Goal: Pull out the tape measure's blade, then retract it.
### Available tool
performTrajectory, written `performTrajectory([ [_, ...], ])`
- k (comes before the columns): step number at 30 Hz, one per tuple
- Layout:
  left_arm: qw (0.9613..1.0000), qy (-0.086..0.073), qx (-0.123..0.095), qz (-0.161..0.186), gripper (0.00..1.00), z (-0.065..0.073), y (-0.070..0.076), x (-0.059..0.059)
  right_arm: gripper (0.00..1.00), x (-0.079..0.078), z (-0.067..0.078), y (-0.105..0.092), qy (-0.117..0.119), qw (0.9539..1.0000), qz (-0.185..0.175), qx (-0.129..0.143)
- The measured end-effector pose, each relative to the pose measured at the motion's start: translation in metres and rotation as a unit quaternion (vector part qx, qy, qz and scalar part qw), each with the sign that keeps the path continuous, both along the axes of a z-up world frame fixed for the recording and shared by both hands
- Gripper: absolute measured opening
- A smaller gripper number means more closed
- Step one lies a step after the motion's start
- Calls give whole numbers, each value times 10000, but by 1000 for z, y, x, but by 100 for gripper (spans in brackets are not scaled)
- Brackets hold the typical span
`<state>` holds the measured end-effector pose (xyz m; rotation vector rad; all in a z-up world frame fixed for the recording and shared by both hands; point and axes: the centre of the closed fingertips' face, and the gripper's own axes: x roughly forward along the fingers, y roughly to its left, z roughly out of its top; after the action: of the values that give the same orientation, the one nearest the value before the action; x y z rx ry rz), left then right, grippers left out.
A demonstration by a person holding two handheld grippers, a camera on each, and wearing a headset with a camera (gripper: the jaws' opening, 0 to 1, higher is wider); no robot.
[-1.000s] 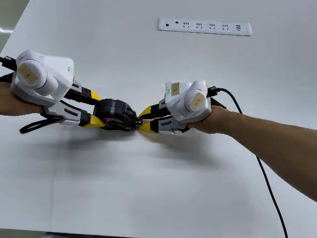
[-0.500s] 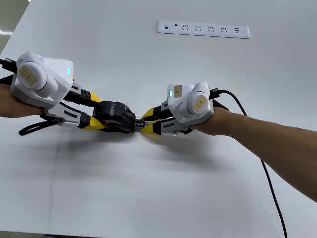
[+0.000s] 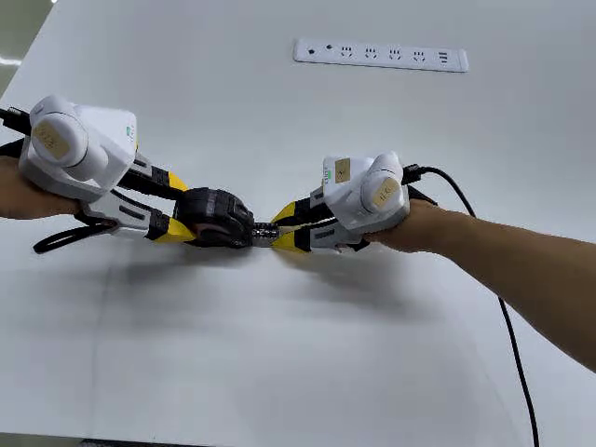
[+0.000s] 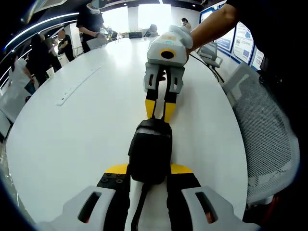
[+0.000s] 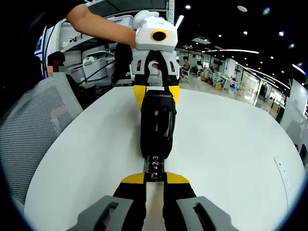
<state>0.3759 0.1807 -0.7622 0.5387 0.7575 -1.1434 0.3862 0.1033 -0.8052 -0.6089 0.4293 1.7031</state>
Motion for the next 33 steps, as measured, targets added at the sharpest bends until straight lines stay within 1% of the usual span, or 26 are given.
performTrajectory([
  [12, 10000, 16, -11, 36, 23, 0, 0, 0, 10, 2, -1, -13, -17, 10000, -27, -52],
  [20, 10000, 23, -14, 48, 23, 1, 0, 0, 10, 3, -2, -21, 21, 9999, -65, -87],
  [33, 10000, 42, -4, 45, 23, 1, -1, 0, 10, 3, 2, -38, 24, 9998, -98, -153],
])
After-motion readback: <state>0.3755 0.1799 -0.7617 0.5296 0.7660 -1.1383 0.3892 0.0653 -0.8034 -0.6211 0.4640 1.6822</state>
